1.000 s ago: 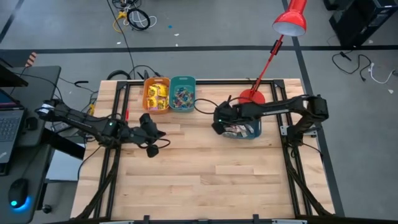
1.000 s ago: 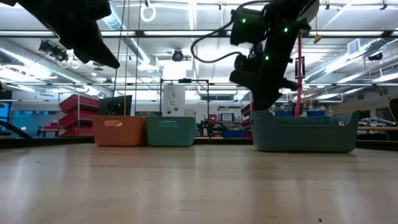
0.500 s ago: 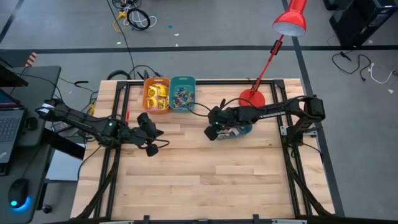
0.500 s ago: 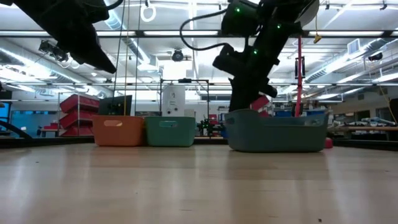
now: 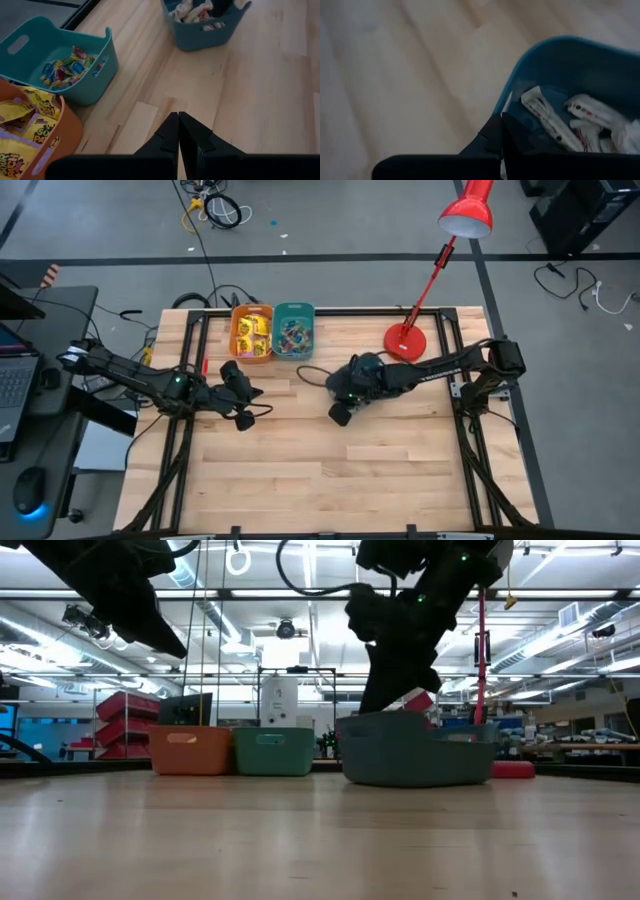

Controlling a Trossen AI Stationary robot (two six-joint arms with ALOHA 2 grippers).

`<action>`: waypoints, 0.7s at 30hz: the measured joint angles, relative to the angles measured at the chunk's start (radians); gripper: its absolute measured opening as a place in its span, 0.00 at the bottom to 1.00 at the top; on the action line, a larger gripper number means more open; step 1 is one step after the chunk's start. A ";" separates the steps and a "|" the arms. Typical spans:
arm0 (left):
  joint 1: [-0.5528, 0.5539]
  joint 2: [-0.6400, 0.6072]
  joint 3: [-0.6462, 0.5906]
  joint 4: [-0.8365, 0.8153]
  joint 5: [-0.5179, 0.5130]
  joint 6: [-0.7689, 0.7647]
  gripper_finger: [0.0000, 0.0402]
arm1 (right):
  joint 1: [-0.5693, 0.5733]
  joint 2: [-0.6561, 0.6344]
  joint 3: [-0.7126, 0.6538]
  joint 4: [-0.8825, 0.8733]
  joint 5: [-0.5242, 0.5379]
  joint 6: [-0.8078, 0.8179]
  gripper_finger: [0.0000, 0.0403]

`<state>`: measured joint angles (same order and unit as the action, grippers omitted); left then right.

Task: Sort candy
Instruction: Move the blue bin to the right side of the green bin

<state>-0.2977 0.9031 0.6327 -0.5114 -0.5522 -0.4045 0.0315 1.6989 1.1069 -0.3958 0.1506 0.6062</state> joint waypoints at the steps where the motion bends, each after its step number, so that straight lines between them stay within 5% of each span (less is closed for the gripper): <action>1: 0.000 0.000 0.000 0.000 0.000 0.000 0.04 | 0.010 0.000 0.000 0.000 -0.013 -0.001 0.00; 21: 0.000 0.000 0.000 0.000 -0.017 -0.020 0.04 | 0.220 0.000 0.000 -0.240 -0.284 0.091 0.00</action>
<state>-0.2977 0.9031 0.6327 -0.5110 -0.5692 -0.4248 0.2511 1.6987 1.1069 -0.6359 -0.1336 0.6970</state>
